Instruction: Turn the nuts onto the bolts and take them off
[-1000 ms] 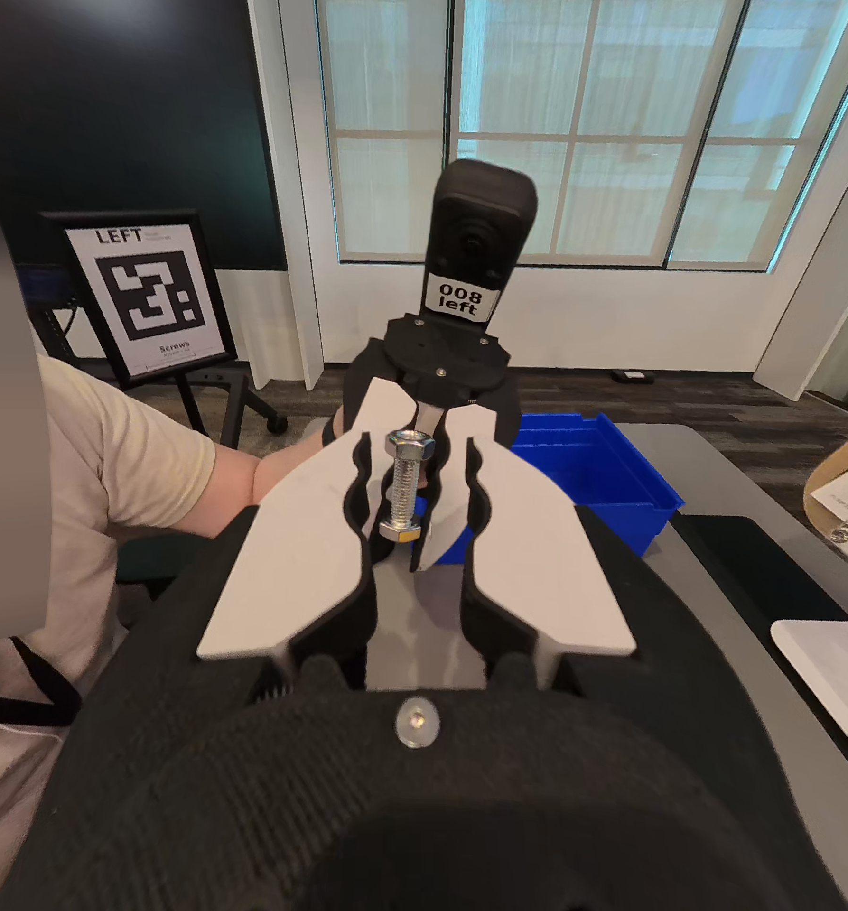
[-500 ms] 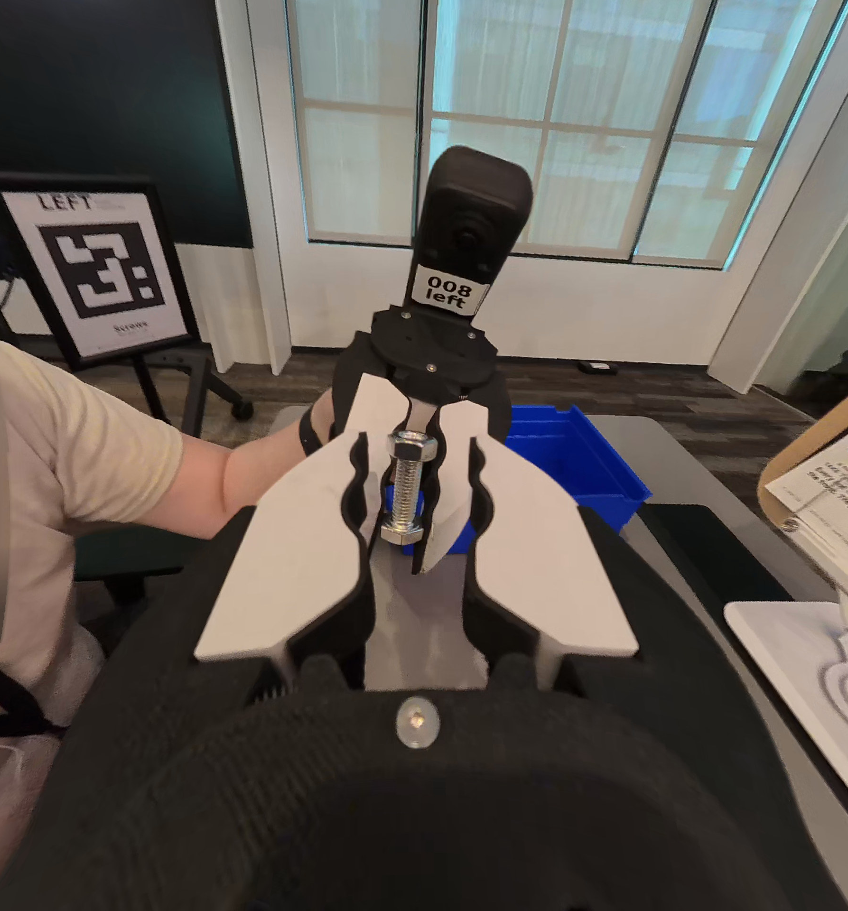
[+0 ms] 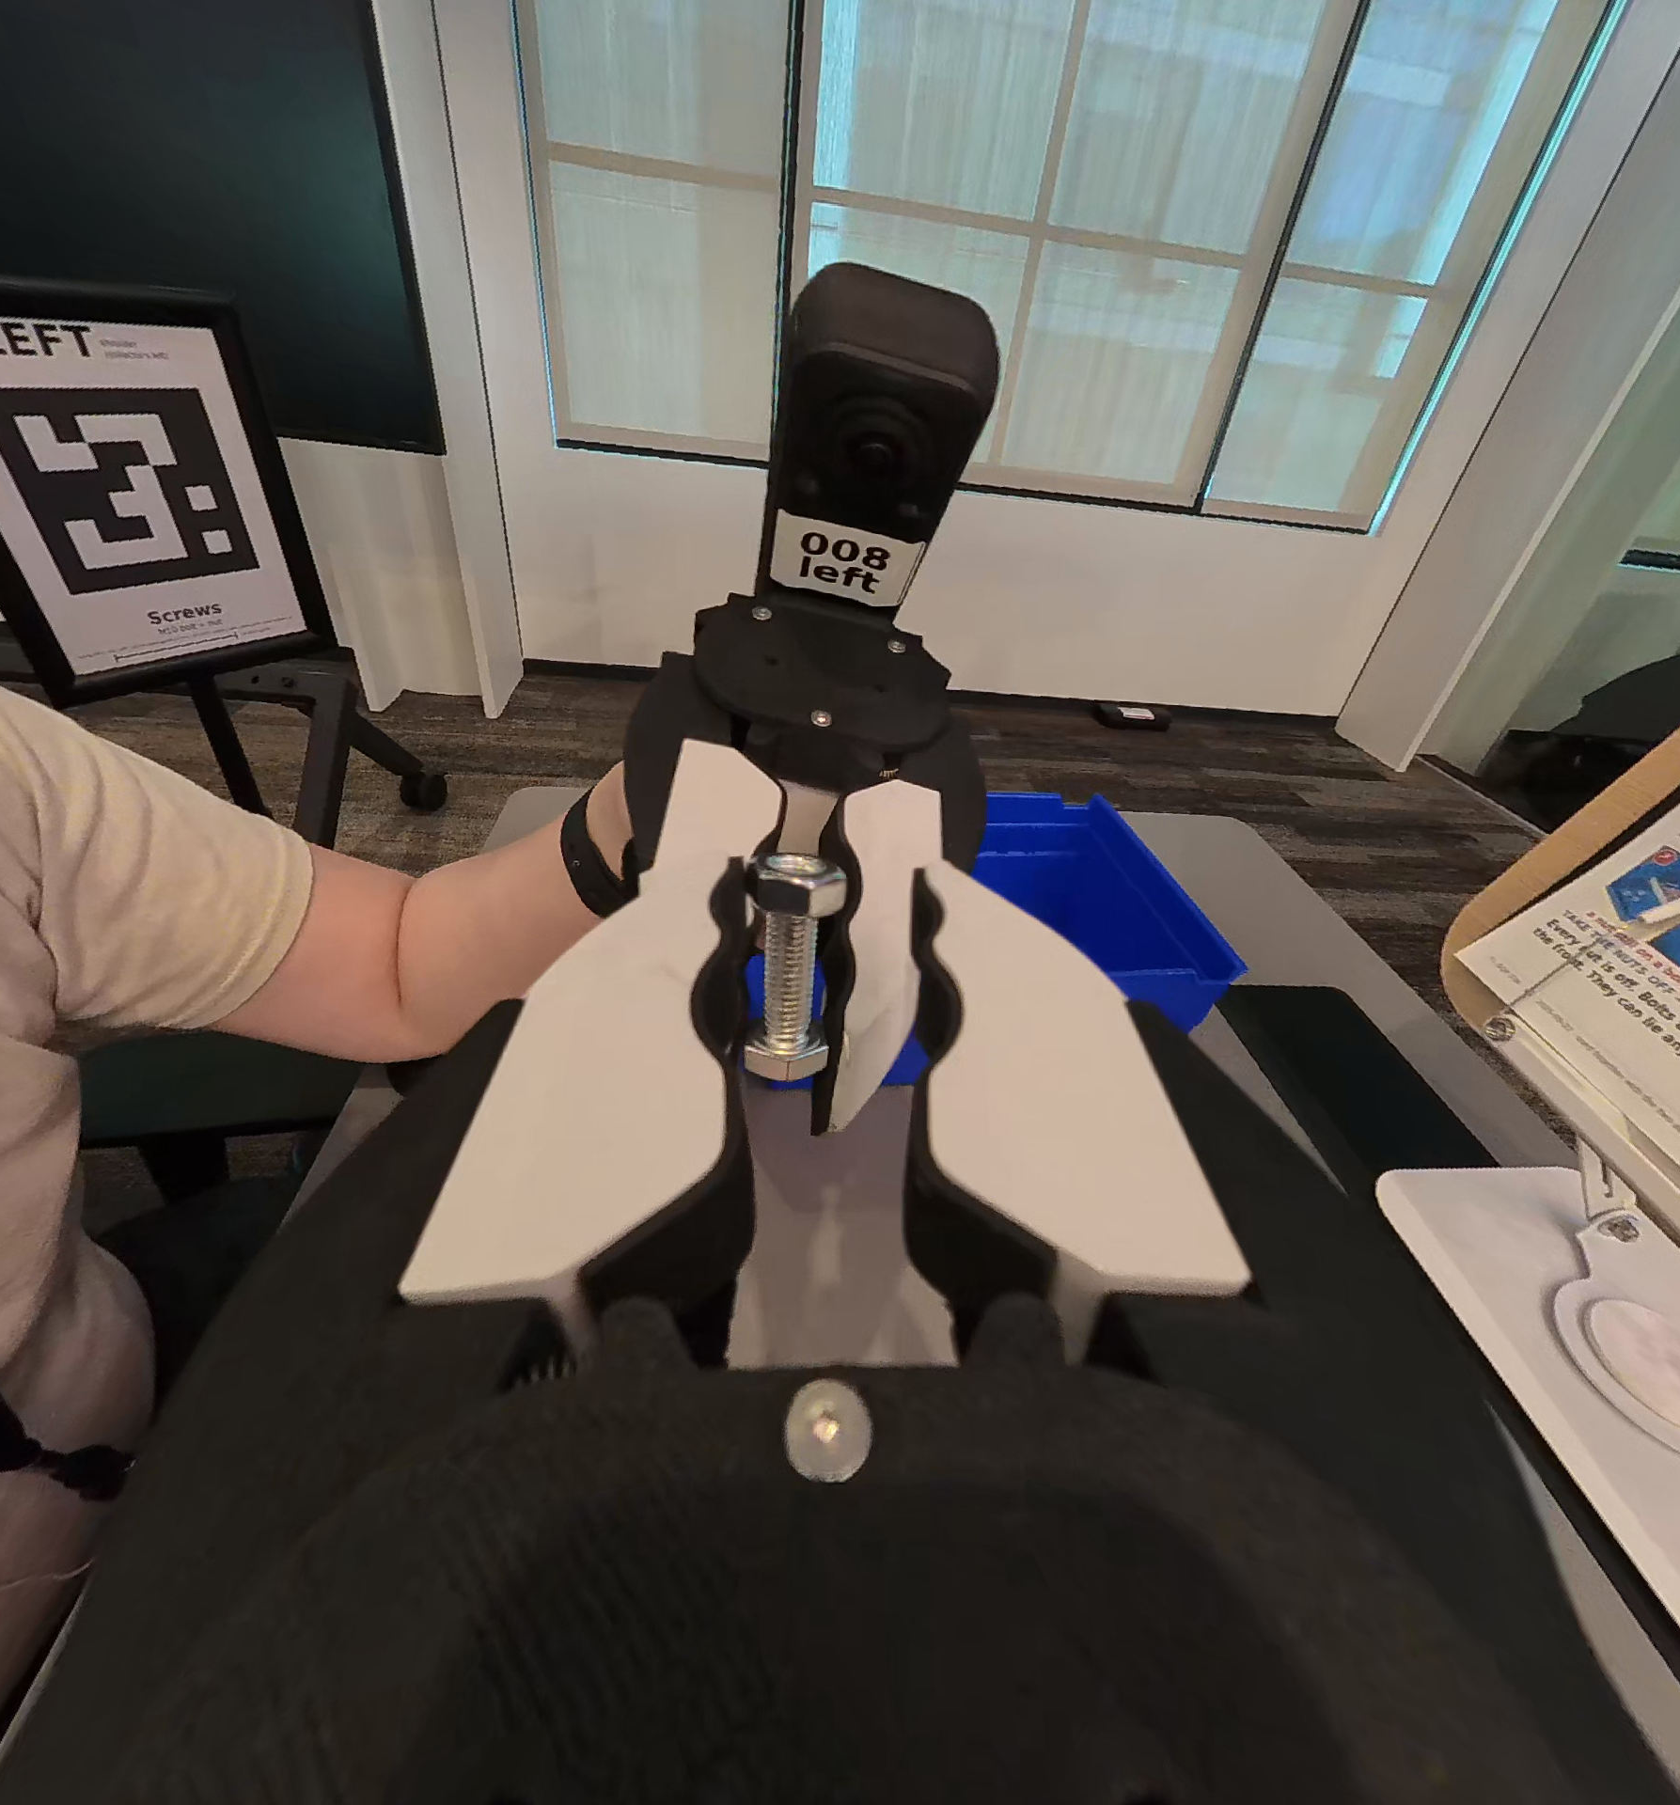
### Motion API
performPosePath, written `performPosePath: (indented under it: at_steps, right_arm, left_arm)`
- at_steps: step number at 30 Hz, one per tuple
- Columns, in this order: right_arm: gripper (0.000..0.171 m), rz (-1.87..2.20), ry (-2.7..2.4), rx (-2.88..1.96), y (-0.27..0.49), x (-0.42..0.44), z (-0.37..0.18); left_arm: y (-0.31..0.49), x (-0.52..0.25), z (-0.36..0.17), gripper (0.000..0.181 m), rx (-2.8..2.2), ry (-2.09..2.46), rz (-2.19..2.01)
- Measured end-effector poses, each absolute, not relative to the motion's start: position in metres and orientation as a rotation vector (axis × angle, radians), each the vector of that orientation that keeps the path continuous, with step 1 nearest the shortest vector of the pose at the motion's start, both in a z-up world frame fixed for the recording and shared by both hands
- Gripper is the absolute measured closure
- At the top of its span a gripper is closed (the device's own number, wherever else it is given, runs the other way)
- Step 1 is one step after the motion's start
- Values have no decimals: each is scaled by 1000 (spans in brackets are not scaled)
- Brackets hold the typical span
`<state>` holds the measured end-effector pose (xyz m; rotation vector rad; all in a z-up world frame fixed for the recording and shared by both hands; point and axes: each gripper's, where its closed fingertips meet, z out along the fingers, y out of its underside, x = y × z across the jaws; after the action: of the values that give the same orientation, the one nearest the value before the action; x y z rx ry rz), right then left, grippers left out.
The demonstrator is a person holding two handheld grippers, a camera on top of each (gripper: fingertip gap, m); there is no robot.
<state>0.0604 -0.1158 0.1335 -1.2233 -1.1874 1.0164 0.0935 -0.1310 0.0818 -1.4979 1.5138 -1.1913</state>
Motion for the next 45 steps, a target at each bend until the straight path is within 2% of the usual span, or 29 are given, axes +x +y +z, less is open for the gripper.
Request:
performPosePath:
  at_steps: [4,15,20,23,29,35,40,45]
  right_arm:
    - [152,1026,-1198,-1216,-119,61,135]
    - [152,1242,-1250,-1173,-128,65,135]
    - [152,1411,-1186,-1080,-132,77,153]
    - [152,1227,-1179,-1138,-109,103,151]
    - [151,615,-1416,-1527,-64,229,56]
    - [151,923,-1434,-2004,-80,295,-49]
    - [151,922,-1384,-2325,-73,311,-98]
    - [151,888,-1362,-2419,-69,318,-112]
  left_arm:
    - [-129,92,84,163,-1505,1493,-1226]
    - [-142,95,82,163,-1480,1552,-1284]
    - [-142,94,83,163,-1484,1553,-1291]
    - [-143,92,87,163,-1480,1532,-1330]
    - [-151,87,95,163,-1453,1543,-1347]
    - [-155,87,95,163,-1449,1555,-1364]
    - [-154,88,93,163,-1463,1553,-1360]
    - [-153,89,90,163,-1475,1562,-1348]
